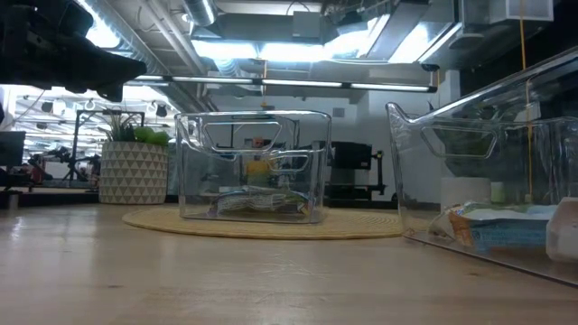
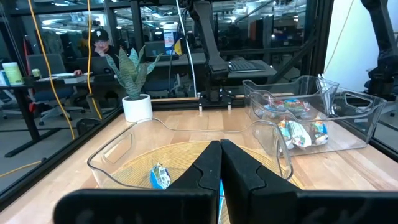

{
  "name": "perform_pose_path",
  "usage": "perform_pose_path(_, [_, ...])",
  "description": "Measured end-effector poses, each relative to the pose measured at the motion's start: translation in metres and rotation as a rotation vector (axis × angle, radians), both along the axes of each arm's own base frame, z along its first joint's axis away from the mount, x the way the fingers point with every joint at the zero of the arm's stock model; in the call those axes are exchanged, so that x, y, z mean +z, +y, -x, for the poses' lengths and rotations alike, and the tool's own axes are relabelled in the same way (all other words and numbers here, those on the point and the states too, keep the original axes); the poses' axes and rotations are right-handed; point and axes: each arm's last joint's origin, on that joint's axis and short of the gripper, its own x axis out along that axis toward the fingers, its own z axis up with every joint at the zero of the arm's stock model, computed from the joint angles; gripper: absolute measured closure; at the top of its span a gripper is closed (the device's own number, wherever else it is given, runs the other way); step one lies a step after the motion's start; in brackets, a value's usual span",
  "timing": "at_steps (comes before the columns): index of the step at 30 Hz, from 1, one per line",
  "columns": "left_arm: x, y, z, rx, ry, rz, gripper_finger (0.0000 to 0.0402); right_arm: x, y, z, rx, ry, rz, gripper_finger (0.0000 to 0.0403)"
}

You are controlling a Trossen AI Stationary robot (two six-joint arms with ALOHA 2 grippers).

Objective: Pick and place Granola Bars by type
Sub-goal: Return to Home Position

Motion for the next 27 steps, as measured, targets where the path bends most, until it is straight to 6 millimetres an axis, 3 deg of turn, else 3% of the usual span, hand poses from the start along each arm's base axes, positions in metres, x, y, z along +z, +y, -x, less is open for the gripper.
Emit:
perform_pose_path(6, [0.000,0.000,0.000,0.000,0.000,0.000,0.0400,0.020,-0.039,-0.029,0.077,-0.184,-0.045,0.0249])
perform_pose_path(16, [0.000,0.000,0.000,0.000,0.000,0.000,0.0400,0.012,-0.083,-0.038,0.044,-0.112,-0.053,0.0393])
perform_pose_path(22, [0.000,0.000,0.000,0.001,0.000,0.000,0.0400,0.012,-0.106,-0.038,0.024,-0.103,-0.082,0.0395])
perform_pose_path(27, [0.000,0.000,0.000,0.000,0.000,0.000,0.0400,0.011,-0.112,-0.022,0.049,-0.121,-0.115,0.0396])
